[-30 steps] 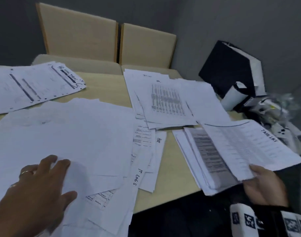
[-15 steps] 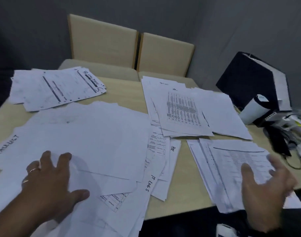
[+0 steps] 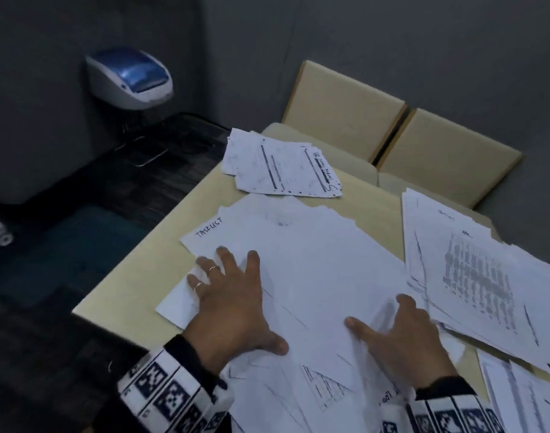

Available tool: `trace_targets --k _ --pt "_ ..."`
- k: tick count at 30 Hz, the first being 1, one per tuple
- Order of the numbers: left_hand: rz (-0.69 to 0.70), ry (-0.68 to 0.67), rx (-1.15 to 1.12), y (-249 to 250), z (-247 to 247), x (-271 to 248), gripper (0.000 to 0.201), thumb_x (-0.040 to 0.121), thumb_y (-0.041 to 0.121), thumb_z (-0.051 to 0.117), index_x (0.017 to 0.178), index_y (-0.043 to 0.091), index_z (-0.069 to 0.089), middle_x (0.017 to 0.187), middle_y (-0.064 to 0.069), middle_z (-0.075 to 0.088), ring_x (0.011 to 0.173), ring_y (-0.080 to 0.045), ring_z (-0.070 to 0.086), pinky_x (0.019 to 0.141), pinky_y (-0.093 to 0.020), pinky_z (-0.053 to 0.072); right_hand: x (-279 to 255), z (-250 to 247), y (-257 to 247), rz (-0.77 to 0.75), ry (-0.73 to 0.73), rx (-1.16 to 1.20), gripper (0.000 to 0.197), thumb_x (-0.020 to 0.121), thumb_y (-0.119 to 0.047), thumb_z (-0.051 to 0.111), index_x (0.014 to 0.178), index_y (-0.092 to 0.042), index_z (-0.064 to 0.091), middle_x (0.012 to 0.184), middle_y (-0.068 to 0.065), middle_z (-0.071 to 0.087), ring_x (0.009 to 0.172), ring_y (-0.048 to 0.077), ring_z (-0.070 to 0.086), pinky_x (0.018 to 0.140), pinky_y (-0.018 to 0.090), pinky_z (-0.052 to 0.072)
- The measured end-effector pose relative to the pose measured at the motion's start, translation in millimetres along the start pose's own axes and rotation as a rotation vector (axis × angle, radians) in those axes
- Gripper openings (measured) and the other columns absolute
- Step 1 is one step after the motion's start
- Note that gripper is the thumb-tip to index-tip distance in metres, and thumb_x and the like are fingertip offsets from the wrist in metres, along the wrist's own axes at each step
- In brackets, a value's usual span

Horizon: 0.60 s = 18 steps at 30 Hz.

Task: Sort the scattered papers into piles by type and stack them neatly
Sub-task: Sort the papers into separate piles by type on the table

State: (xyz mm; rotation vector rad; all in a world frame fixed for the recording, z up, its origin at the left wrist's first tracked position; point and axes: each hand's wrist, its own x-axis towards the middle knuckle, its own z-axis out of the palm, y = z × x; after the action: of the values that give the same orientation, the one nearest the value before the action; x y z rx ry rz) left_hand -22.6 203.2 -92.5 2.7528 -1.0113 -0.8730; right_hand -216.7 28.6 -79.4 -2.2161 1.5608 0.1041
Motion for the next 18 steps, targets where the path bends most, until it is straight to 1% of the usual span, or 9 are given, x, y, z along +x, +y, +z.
trace_targets --k 4,6,8,11,12,14,15,16,18 --pt "-0.031 0.047 0.007 -5.8 -13.9 2.4 0.164 0.052 0.070 0.092 0.159 0.018 -0.022 0.161 -0.029 0.001 0.150 -0.055 0.007 0.119 -0.064 0.022 16.1 1.6 1.1 0.058 -0.039 0.040 0.144 0.058 -0.062 0.093 0.164 -0.010 0.010 0.162 0.019 0.032 0.144 0.037 0.042 0.112 0.048 0.044" --pt "-0.041 0.063 0.002 -9.3 -18.4 3.1 0.164 0.050 0.067 0.094 0.160 0.016 -0.017 0.154 -0.025 0.014 0.146 -0.049 0.017 0.117 -0.059 0.029 22.6 0.5 1.9 0.070 -0.044 0.127 0.148 0.054 -0.052 0.099 0.163 -0.007 0.010 0.151 0.021 0.047 0.135 0.035 0.051 0.111 0.048 0.044" --pt "-0.035 0.067 -0.044 -11.7 -19.0 4.1 0.164 0.048 0.062 0.097 0.160 0.014 -0.012 0.147 -0.021 0.021 0.138 -0.044 0.029 0.112 -0.054 0.036 22.9 1.4 3.4 0.073 -0.054 0.200 0.140 0.055 -0.043 0.101 0.161 -0.003 0.019 0.133 0.016 0.058 0.120 0.030 0.058 0.106 0.045 0.046" --pt "-0.014 0.073 -0.101 -12.4 -17.0 4.3 0.164 0.047 0.053 0.101 0.159 0.012 -0.011 0.140 -0.018 0.030 0.125 -0.036 0.044 0.092 -0.043 0.042 19.0 6.2 8.8 0.054 -0.056 0.212 0.128 0.042 -0.057 0.101 0.146 -0.004 0.048 0.140 0.016 0.058 0.126 0.031 0.059 0.107 0.048 0.049" --pt "-0.004 0.086 -0.120 -12.2 -17.1 4.4 0.163 0.049 0.048 0.102 0.159 0.011 -0.012 0.138 -0.017 0.033 0.121 -0.035 0.048 0.085 -0.040 0.040 20.4 7.0 14.8 0.036 -0.037 0.189 0.133 0.033 -0.065 0.099 0.143 -0.006 0.052 0.145 0.018 0.057 0.131 0.031 0.055 0.110 0.049 0.047" --pt "0.015 0.122 -0.182 -14.5 -20.3 3.1 0.155 0.058 0.036 0.101 0.160 0.007 -0.012 0.133 -0.016 0.042 0.112 -0.033 0.057 0.072 -0.037 0.039 27.3 5.9 26.2 0.031 -0.011 0.171 0.164 0.006 -0.084 0.087 0.149 -0.012 0.050 0.150 0.019 0.053 0.138 0.033 0.051 0.113 0.053 0.044" --pt "0.029 0.142 -0.216 -17.4 -23.6 1.7 0.145 0.065 0.028 0.098 0.160 0.005 -0.010 0.126 -0.015 0.047 0.104 -0.032 0.060 0.067 -0.037 0.039 25.5 4.7 25.0 0.049 -0.018 0.171 0.174 -0.001 -0.088 0.080 0.153 -0.015 0.046 0.153 0.020 0.049 0.141 0.034 0.048 0.115 0.054 0.042" --pt "0.045 0.165 -0.246 -21.2 -27.1 -0.3 0.131 0.074 0.018 0.091 0.160 0.003 -0.006 0.114 -0.012 0.050 0.092 -0.029 0.061 0.060 -0.035 0.038 25.2 4.3 24.9 0.065 -0.033 0.157 0.178 -0.001 -0.093 0.075 0.156 -0.016 0.042 0.156 0.020 0.046 0.143 0.036 0.046 0.117 0.054 0.040" --pt "0.065 0.214 -0.286 -29.7 -32.2 -1.4 0.100 0.084 0.001 0.070 0.159 -0.001 0.003 0.087 -0.004 0.046 0.066 -0.021 0.049 0.051 -0.032 0.030 18.9 3.8 15.1 0.074 -0.061 0.103 0.178 0.006 -0.102 0.063 0.159 -0.016 0.035 0.160 0.019 0.042 0.146 0.038 0.041 0.120 0.053 0.036"
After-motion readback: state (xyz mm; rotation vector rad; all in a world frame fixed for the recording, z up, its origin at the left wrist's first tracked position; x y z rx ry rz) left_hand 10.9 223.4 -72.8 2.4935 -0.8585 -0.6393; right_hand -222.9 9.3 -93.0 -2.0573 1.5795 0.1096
